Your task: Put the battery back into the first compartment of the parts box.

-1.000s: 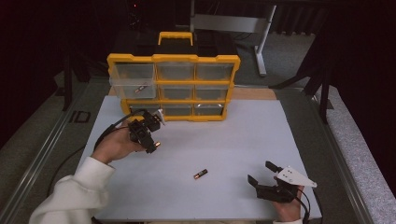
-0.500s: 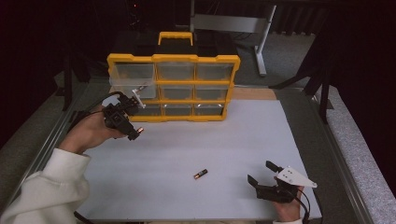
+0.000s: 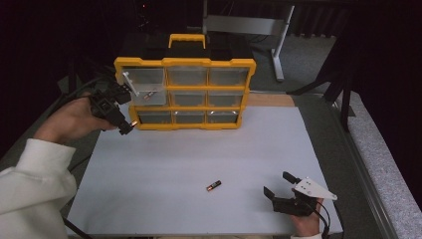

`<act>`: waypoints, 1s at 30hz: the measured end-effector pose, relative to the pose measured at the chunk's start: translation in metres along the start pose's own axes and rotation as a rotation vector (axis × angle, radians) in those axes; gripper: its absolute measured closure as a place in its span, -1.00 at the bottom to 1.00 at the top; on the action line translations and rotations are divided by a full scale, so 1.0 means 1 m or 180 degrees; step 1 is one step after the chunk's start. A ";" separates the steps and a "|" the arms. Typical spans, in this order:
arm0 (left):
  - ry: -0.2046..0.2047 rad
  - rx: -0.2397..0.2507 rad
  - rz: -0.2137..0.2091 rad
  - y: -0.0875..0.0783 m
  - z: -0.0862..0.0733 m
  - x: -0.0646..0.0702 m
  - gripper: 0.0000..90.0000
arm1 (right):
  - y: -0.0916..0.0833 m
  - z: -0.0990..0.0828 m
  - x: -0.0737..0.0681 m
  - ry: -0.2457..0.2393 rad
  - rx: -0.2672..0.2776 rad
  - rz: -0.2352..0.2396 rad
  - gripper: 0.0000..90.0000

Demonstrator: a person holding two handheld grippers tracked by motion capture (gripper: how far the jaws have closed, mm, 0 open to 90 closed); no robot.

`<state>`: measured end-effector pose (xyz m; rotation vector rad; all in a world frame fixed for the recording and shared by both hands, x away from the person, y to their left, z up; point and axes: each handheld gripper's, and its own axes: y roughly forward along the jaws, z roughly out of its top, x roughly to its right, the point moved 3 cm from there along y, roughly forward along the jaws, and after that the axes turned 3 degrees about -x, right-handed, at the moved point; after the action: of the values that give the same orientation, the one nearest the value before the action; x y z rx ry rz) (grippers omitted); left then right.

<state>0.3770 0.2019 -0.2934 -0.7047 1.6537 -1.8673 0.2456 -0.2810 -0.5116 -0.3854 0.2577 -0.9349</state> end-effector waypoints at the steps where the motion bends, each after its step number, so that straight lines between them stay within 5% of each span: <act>1: -0.0011 -0.0005 0.0015 -0.003 0.000 -0.001 0.71 | 0.000 0.000 0.000 0.0002 0.0001 0.0000 -0.81; 8: 0.0030 0.0032 0.0093 -0.033 0.004 -0.007 0.71 | 0.001 0.000 0.001 -0.0010 -0.0012 0.0005 -0.81; 14: -0.0003 0.0092 0.0032 -0.052 0.018 -0.010 0.71 | 0.001 -0.001 0.001 0.0007 -0.0020 0.0008 -0.81; 23: -0.0123 0.0129 -0.0053 -0.072 0.045 -0.021 0.71 | 0.002 -0.002 0.003 0.0019 -0.0032 0.0009 -0.81; 30: -0.0320 0.0090 0.0038 -0.082 0.062 -0.035 0.71 | 0.001 -0.002 0.005 0.0023 -0.0013 0.0006 -0.81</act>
<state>0.4407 0.1902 -0.2059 -0.7624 1.5621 -1.8132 0.2483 -0.2848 -0.5144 -0.3854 0.2665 -0.9341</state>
